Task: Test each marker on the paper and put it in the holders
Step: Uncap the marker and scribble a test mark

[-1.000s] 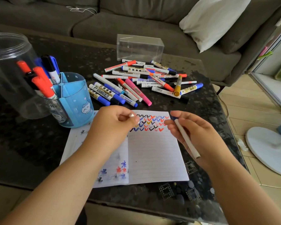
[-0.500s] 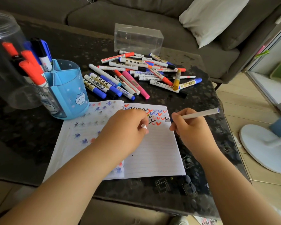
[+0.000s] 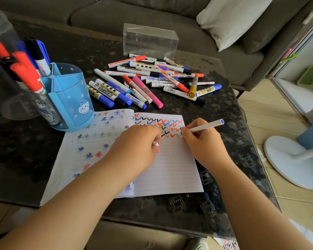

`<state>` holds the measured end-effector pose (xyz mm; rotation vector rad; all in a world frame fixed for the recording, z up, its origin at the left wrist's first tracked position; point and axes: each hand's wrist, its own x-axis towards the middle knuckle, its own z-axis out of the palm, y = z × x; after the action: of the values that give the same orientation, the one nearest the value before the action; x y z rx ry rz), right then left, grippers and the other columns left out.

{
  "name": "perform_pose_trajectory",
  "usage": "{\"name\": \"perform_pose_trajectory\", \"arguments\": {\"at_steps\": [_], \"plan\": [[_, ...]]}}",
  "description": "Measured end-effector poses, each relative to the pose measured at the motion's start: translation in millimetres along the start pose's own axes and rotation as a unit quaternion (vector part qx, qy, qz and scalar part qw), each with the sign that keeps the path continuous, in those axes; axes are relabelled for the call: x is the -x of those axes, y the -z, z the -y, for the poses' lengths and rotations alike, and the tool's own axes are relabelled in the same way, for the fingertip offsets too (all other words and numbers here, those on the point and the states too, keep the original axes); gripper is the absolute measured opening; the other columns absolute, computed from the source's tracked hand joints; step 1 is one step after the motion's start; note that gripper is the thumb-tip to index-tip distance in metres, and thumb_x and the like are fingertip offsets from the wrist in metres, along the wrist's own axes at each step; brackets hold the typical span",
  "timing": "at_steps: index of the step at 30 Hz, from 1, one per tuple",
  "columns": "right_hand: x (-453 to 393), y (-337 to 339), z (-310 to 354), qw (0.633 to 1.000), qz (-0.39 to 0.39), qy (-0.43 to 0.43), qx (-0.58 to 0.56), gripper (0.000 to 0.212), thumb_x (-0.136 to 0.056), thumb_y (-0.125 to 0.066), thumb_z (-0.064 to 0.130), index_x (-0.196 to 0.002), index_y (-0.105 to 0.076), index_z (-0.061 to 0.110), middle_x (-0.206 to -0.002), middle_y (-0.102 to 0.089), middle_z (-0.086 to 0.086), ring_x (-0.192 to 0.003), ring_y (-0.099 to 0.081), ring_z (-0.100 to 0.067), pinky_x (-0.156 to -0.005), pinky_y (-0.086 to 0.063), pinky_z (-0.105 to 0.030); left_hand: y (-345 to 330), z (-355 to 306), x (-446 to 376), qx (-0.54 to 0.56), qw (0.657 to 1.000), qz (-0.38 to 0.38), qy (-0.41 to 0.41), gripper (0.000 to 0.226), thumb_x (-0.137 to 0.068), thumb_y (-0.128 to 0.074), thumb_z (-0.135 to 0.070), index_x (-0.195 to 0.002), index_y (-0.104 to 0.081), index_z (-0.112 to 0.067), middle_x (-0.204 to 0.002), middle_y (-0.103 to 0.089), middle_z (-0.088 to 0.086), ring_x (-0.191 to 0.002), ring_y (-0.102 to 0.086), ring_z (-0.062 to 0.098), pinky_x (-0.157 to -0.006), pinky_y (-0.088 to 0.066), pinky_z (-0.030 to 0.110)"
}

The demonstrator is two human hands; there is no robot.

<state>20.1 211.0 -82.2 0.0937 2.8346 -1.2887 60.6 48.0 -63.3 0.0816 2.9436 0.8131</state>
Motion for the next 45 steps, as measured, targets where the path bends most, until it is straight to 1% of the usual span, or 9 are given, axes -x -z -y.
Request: {"name": "perform_pose_trajectory", "arguments": {"at_steps": [5,15,19,21,24,26,28,39,45], "plan": [[-0.2,2.3,1.3,1.000,0.012,-0.013,0.004,0.013,-0.092,-0.057,0.024,-0.086,-0.057,0.012,-0.074,-0.062,0.000,-0.059,-0.051,-0.008,-0.050,-0.039,-0.017,-1.3,0.2,-0.2,-0.004,1.000,-0.004,0.001,0.004,-0.092,-0.056,-0.024,-0.094,-0.058,-0.026,-0.095,-0.064,-0.004,-0.086,-0.059,0.013,-0.077,-0.052,0.030],[0.8,3.5,0.9,0.999,-0.014,-0.026,-0.015,0.015,-0.094,-0.055,0.025,-0.084,-0.055,0.014,-0.073,-0.061,0.007,-0.057,-0.053,-0.006,-0.041,-0.039,-0.008,-2.2,-0.9,1.8,0.002,1.000,-0.015,0.002,0.002,-0.091,-0.057,-0.025,-0.093,-0.058,-0.026,-0.093,-0.064,-0.005,-0.085,-0.059,0.011,-0.076,-0.052,0.027],[3.8,8.8,7.3,0.993,-0.026,-0.026,-0.116,0.014,-0.091,-0.059,0.027,-0.084,-0.059,0.015,-0.067,-0.063,0.006,-0.049,-0.051,-0.002,-0.048,-0.040,-0.019,2.2,0.3,-0.2,0.115,0.992,-0.053,0.013,0.004,-0.086,-0.065,-0.026,-0.087,-0.063,-0.022,-0.082,-0.064,-0.006,-0.076,-0.059,0.007,-0.066,-0.046,0.018],[6.0,13.7,13.8,0.981,-0.009,-0.015,-0.192,0.009,-0.090,-0.060,0.022,-0.084,-0.062,0.015,-0.065,-0.064,0.006,-0.053,-0.053,0.000,-0.058,-0.044,-0.022,6.6,0.8,-4.2,0.249,0.965,-0.066,0.056,0.004,-0.086,-0.065,-0.020,-0.082,-0.066,-0.022,-0.076,-0.066,-0.005,-0.067,-0.059,0.003,-0.061,-0.046,0.013],[11.7,17.9,25.4,0.953,0.028,-0.005,-0.301,0.013,-0.092,-0.054,0.012,-0.084,-0.064,0.010,-0.062,-0.062,0.002,-0.057,-0.050,-0.007,-0.065,-0.045,-0.027,13.2,-1.3,-7.7,0.520,0.840,-0.050,0.146,0.013,-0.089,-0.059,-0.004,-0.083,-0.067,-0.011,-0.066,-0.068,0.000,-0.060,-0.062,0.007,-0.065,-0.054,0.018],[15.4,19.1,32.4,0.932,0.041,-0.003,-0.360,0.015,-0.093,-0.050,0.007,-0.081,-0.060,0.007,-0.060,-0.058,-0.002,-0.055,-0.045,-0.011,-0.063,-0.043,-0.026,16.8,-3.3,-7.9,0.610,0.773,-0.035,0.172,0.016,-0.087,-0.057,0.002,-0.079,-0.066,-0.007,-0.064,-0.068,0.004,-0.063,-0.064,0.013,-0.063,-0.058,0.025],[18.5,19.4,38.0,0.926,0.048,0.002,-0.374,0.015,-0.094,-0.050,0.007,-0.080,-0.056,0.007,-0.059,-0.057,-0.004,-0.054,-0.045,-0.011,-0.061,-0.042,-0.026,18.6,-4.2,-7.5,0.632,0.755,-0.019,0.174,0.017,-0.086,-0.057,0.003,-0.078,-0.067,-0.007,-0.066,-0.069,0.006,-0.065,-0.065,0.015,-0.062,-0.057,0.027],[23.0,17.4,44.2,0.932,0.061,0.026,-0.356,0.017,-0.094,-0.051,0.009,-0.077,-0.051,0.006,-0.051,-0.054,0.003,-0.050,-0.043,-0.008,-0.059,-0.038,-0.028,21.1,-6.5,-3.9,0.635,0.756,-0.004,0.161,0.015,-0.086,-0.057,0.002,-0.081,-0.068,-0.007,-0.068,-0.070,0.006,-0.066,-0.066,0.015,-0.067,-0.056,0.029],[23.4,16.2,41.7,0.918,0.101,0.025,-0.383,0.016,-0.088,-0.058,0.022,-0.081,-0.059,0.007,-0.059,-0.059,-0.003,-0.059,-0.045,-0.016,-0.064,-0.043,-0.029,22.9,-9.6,1.1,0.602,0.790,0.010,0.116,0.009,-0.086,-0.059,-0.001,-0.084,-0.067,-0.005,-0.068,-0.069,0.006,-0.062,-0.065,0.013,-0.069,-0.058,0.028]]}}
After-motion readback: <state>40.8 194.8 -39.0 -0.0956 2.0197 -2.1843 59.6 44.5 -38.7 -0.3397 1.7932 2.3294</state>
